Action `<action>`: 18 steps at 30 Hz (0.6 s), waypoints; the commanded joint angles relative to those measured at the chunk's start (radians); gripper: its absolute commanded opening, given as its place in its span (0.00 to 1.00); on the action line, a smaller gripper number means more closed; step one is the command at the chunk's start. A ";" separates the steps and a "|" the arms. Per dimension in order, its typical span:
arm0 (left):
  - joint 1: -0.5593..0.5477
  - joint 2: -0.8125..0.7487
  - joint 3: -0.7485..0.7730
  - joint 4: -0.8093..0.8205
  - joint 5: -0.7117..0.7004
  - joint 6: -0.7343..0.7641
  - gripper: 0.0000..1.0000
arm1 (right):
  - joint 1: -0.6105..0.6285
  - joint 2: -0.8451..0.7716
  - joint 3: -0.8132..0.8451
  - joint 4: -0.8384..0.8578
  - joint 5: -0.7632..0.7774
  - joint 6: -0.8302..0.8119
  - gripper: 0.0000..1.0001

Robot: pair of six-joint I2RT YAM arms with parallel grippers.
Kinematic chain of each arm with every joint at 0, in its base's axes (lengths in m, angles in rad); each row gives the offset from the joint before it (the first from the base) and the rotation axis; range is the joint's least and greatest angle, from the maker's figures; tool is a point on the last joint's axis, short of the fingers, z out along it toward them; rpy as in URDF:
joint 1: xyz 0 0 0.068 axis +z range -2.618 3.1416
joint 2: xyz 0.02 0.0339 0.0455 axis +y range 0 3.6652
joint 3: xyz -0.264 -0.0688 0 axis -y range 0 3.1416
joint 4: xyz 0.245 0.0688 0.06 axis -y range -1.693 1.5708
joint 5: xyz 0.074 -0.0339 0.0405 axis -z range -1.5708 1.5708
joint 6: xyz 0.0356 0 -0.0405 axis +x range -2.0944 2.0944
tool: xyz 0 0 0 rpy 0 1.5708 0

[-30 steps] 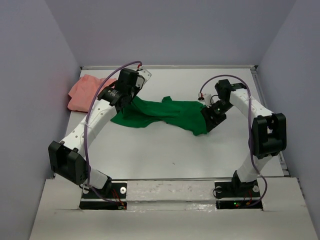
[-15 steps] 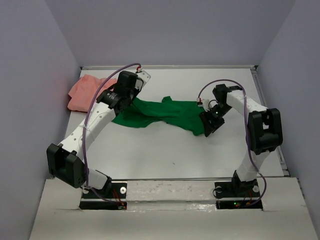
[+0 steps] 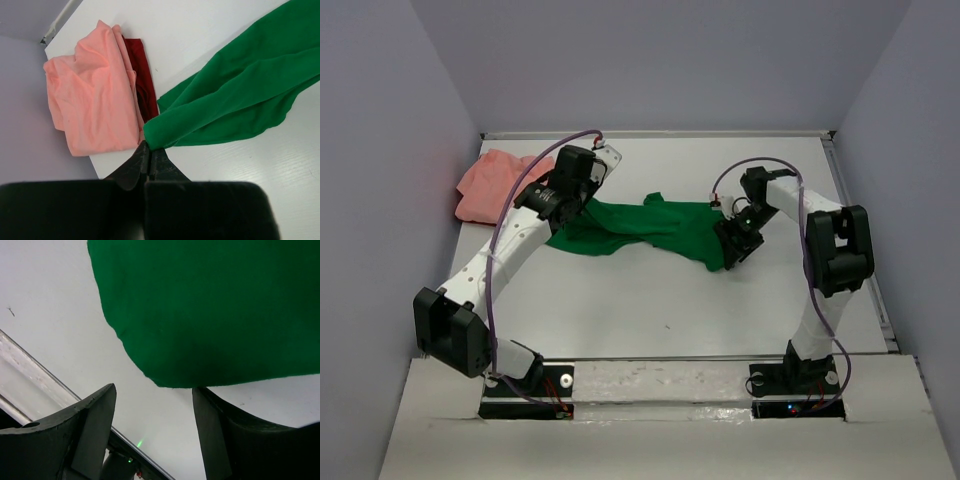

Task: Fold and stack the t-shirts
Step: Flatten the tshirt out

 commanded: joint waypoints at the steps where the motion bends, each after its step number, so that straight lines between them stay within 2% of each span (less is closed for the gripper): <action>1: 0.002 -0.044 -0.021 0.020 0.001 -0.006 0.00 | -0.007 0.019 0.058 0.026 -0.029 0.009 0.68; 6: 0.004 -0.047 -0.034 0.026 -0.003 -0.003 0.00 | -0.007 0.036 0.062 0.036 -0.031 0.017 0.67; 9: 0.004 -0.050 -0.043 0.024 -0.003 0.002 0.00 | 0.003 0.040 0.061 0.046 -0.031 0.024 0.63; 12: 0.004 -0.052 -0.048 0.024 -0.006 0.003 0.00 | 0.012 0.045 0.059 0.052 -0.020 0.029 0.57; 14: 0.004 -0.055 -0.051 0.024 -0.006 0.003 0.00 | 0.012 0.049 0.052 0.066 -0.005 0.038 0.49; 18: 0.005 -0.058 -0.054 0.024 -0.002 0.003 0.00 | 0.023 0.054 0.041 0.076 0.005 0.047 0.38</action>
